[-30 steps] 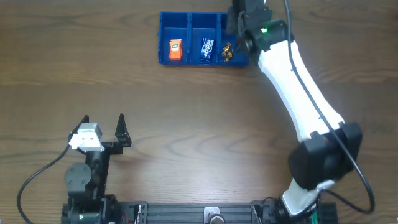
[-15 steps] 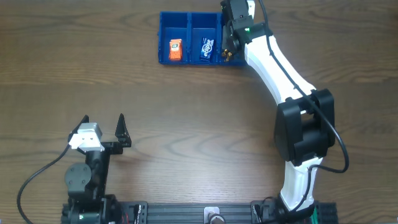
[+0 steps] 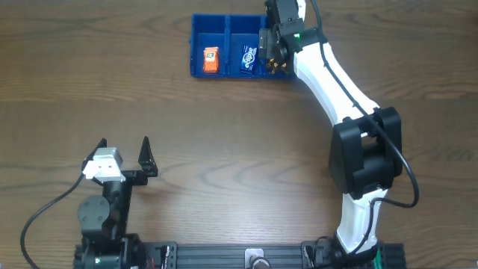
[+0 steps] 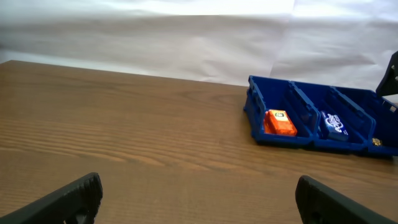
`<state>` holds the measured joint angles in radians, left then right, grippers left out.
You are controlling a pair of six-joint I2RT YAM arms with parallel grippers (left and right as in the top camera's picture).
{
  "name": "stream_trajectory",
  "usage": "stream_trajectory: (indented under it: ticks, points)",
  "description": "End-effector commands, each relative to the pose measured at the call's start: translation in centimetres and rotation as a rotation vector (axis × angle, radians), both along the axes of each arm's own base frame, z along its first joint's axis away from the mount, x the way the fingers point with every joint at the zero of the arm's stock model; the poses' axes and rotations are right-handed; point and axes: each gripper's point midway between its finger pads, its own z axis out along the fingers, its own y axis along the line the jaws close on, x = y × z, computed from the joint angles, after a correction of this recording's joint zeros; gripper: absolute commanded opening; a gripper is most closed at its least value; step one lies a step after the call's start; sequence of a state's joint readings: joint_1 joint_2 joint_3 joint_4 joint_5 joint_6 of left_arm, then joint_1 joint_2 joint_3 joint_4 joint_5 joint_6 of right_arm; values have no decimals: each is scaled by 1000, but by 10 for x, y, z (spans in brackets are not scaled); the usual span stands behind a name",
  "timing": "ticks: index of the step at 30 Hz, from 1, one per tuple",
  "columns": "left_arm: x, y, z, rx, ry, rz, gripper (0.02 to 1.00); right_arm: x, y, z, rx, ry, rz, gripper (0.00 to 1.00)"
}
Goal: Sort Candies Into Trays
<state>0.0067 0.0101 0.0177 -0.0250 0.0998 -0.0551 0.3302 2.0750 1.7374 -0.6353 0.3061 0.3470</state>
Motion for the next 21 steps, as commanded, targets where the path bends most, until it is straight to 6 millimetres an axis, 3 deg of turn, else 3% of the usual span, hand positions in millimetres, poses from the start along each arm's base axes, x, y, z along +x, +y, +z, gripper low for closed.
stream_trajectory:
  ticks: [1,6,9,11,15,16,21]
  points:
    - [-1,1,-16,-5,53,3,998,-12,5,13,-11,8,17,998]
    - [-1,1,-16,-5,53,3,996,-32,-3,92,42,-93,64,998]
    - [-1,1,-16,-5,52,3,993,-51,-48,136,40,-134,5,998]
    - [-1,1,-16,-5,53,3,996,-66,-78,152,0,-154,-13,998]
    - [-1,1,-16,-5,53,3,993,-97,-107,163,-34,-215,-22,998]
    - [-1,1,-16,-5,52,3,996,-112,-114,161,-20,-258,-30,998]
    - [-1,1,-16,-5,53,3,996,-166,-115,141,43,-359,12,998]
